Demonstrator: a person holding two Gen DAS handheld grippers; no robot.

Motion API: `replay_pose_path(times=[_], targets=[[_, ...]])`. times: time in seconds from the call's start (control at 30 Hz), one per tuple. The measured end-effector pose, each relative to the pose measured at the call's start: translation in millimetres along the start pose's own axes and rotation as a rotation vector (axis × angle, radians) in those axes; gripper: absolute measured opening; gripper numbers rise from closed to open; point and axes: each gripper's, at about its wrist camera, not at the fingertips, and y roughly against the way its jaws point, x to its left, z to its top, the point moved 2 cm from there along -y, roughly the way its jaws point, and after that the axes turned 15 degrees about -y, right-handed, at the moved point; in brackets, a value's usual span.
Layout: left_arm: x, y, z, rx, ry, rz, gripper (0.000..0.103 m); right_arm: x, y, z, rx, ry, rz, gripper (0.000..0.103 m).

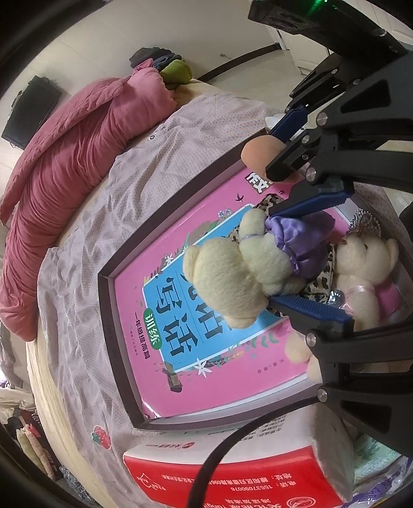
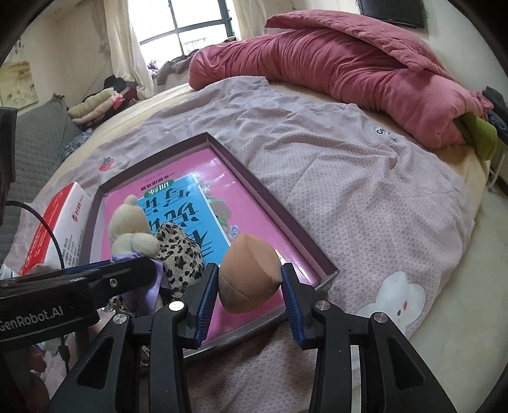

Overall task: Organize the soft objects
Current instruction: 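Lower the teddy bear onto the tray with the left tool while the right tool releases the sponge there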

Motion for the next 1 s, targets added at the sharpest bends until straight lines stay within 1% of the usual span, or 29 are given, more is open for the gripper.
replay_pose_path(times=[0.17, 0.43, 0.53, 0.63, 0.8, 0.93, 1.0], targets=[[-0.4, -3.3, -0.2, 0.005, -0.008, 0.006, 0.049, -1.8, 1.2, 0.8, -0.014, -0.004, -0.010, 0.042], [-2.6, -4.8, 0.0, 0.014, -0.011, 0.009, 0.050, -7.6, 7.5, 2.1, -0.061, -0.024, -0.033, 0.045], [-4.4, -6.5, 0.8, 0.022, -0.020, 0.013, 0.050, -12.0, 11.5, 3.7, -0.081, -0.043, -0.038, 0.049], [-8.1, -8.4, 1.8, 0.034, -0.039, 0.014, 0.051, -19.3, 16.3, 7.0, -0.102, -0.080, -0.043, 0.050], [-15.5, -9.9, 2.2, 0.044, -0.067, 0.016, 0.053, -26.6, 18.3, 10.0, -0.114, -0.115, -0.054, 0.052], [-16.7, -9.6, 2.3, 0.044, -0.071, 0.020, 0.054, -29.3, 19.4, 10.6, -0.119, -0.117, -0.063, 0.055], [-16.8, -9.2, 2.8, 0.041, -0.071, 0.013, 0.058, -31.9, 20.2, 10.9, -0.121, -0.126, -0.062, 0.055]])
